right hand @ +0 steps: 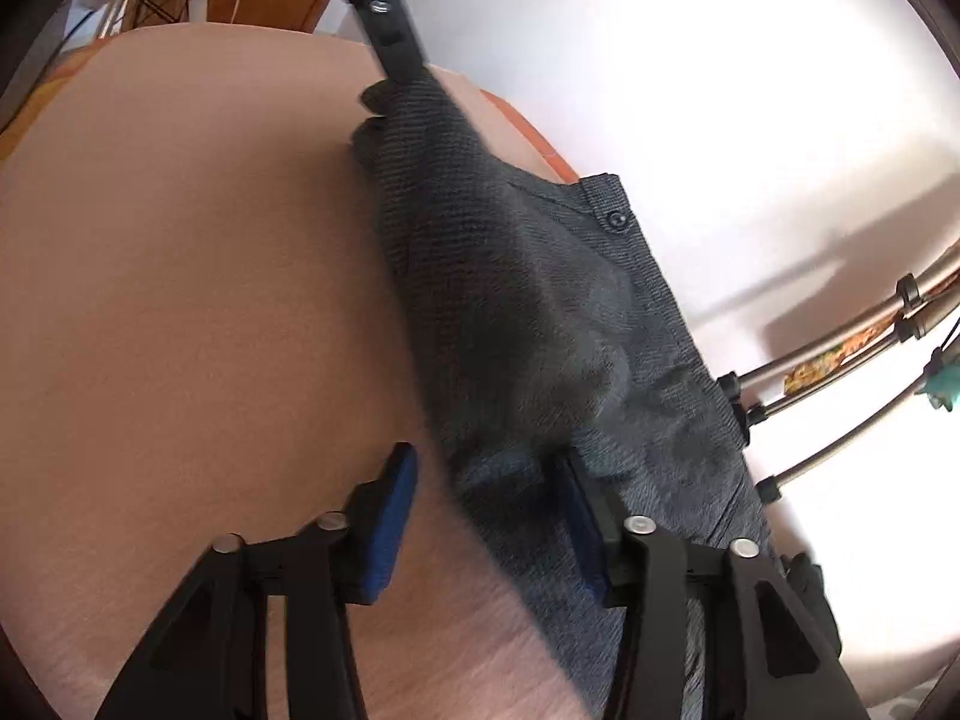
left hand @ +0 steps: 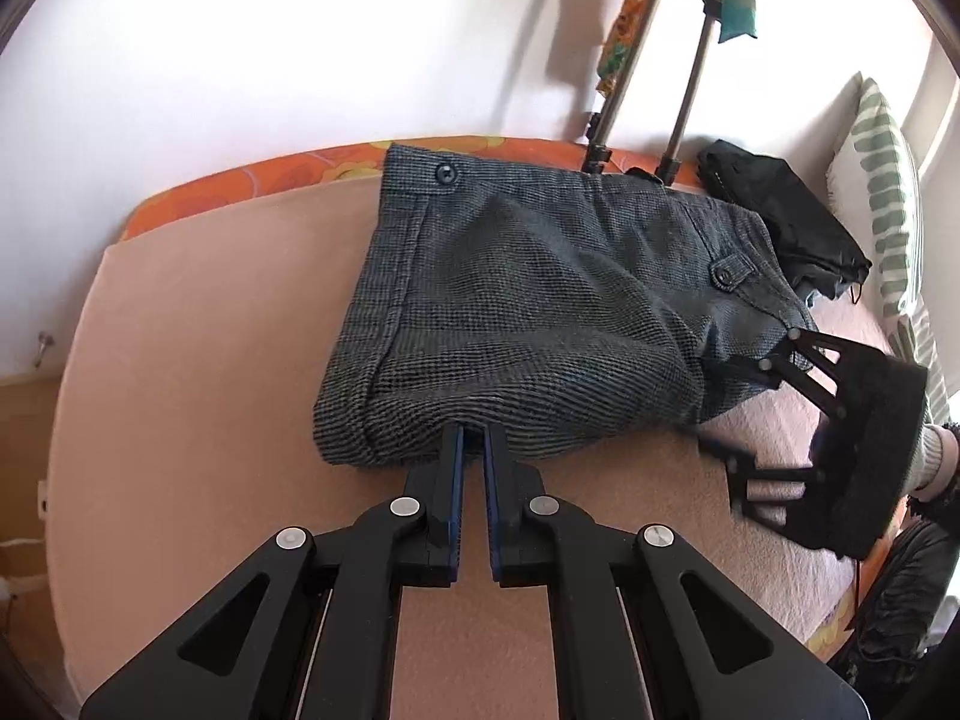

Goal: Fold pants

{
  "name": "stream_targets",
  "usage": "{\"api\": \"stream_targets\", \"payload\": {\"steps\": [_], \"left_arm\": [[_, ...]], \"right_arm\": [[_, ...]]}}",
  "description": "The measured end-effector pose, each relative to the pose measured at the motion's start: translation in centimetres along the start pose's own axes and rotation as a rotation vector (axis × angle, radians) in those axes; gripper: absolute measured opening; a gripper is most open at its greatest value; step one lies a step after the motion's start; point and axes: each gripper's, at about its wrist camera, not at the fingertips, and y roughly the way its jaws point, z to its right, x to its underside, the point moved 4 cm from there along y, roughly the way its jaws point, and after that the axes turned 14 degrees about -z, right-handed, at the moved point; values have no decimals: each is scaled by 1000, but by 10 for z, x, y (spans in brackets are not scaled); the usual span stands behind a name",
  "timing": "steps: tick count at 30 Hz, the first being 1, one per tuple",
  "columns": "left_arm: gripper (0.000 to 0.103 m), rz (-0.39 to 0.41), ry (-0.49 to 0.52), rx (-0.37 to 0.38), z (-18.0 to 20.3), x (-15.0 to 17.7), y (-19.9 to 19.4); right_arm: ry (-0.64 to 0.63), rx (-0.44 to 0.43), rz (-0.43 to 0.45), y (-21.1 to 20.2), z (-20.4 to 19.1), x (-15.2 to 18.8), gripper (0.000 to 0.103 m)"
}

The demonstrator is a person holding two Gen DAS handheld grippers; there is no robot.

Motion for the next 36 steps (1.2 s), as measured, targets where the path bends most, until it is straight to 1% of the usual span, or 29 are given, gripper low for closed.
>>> {"api": "stream_targets", "payload": {"steps": [1,2,3,4,6,7,8,11,13,14,15,17,18,20,21,24,26,27,28,29,30,32,36], "left_arm": [[8,2,-7,-2,-3,1,0],[12,10,-15,-6,-5,2,-1],[13,23,-20,-15,-8,3,-3],[13,30,-24,-20,-12,6,-5],[13,49,-33,-31,-18,10,-11],[13,56,-39,-33,-20,13,-13],[14,63,-42,-27,-20,15,-16],[14,70,-12,14,-8,21,-19],[29,56,30,62,12,23,-14],[44,51,54,76,24,24,-11],[49,49,76,82,33,24,-8],[50,32,131,99,56,23,2],[55,15,147,110,65,21,9],[60,-17,145,112,75,14,27],[60,-26,132,93,78,10,36],[60,-49,84,48,80,-2,62],[60,-42,42,6,76,-10,73],[54,-35,21,7,73,-12,76],[44,-26,-4,24,69,-13,79],[18,-24,-30,34,65,-14,81],[15,-23,-45,42,63,-13,81],[11,-8,-58,79,57,-10,75],[9,11,-7,90,56,5,45]], "right_arm": [[-1,0,1,2,2,-2,24],[1,-2,0,3,5,-3,17],[10,-15,-5,3,10,-5,10],[39,-58,-1,0,18,-7,6],[105,-138,14,-7,37,-8,4],[132,-164,23,-11,47,-9,3],[160,-186,29,-14,57,-8,3],[272,-300,40,-17,90,-9,2],[320,-353,43,-17,103,-10,1],[340,-373,42,-15,108,-10,1],[348,-383,42,-14,111,-11,1],[374,-420,39,-12,115,-12,1],[386,-441,39,-10,118,-11,1],[398,-467,37,-9,120,-9,1],[399,-477,35,-11,119,-8,1],[407,-503,26,-13,117,-5,1],[399,-501,23,-12,115,-4,1],[398,-506,20,-12,114,-3,1],[398,-506,18,-11,113,-3,1],[397,-503,17,-11,112,-2,1],[399,-513,17,-11,111,-2,1],[402,-516,18,-12,110,-1,1],[385,-496,26,-15,106,3,4]]}}
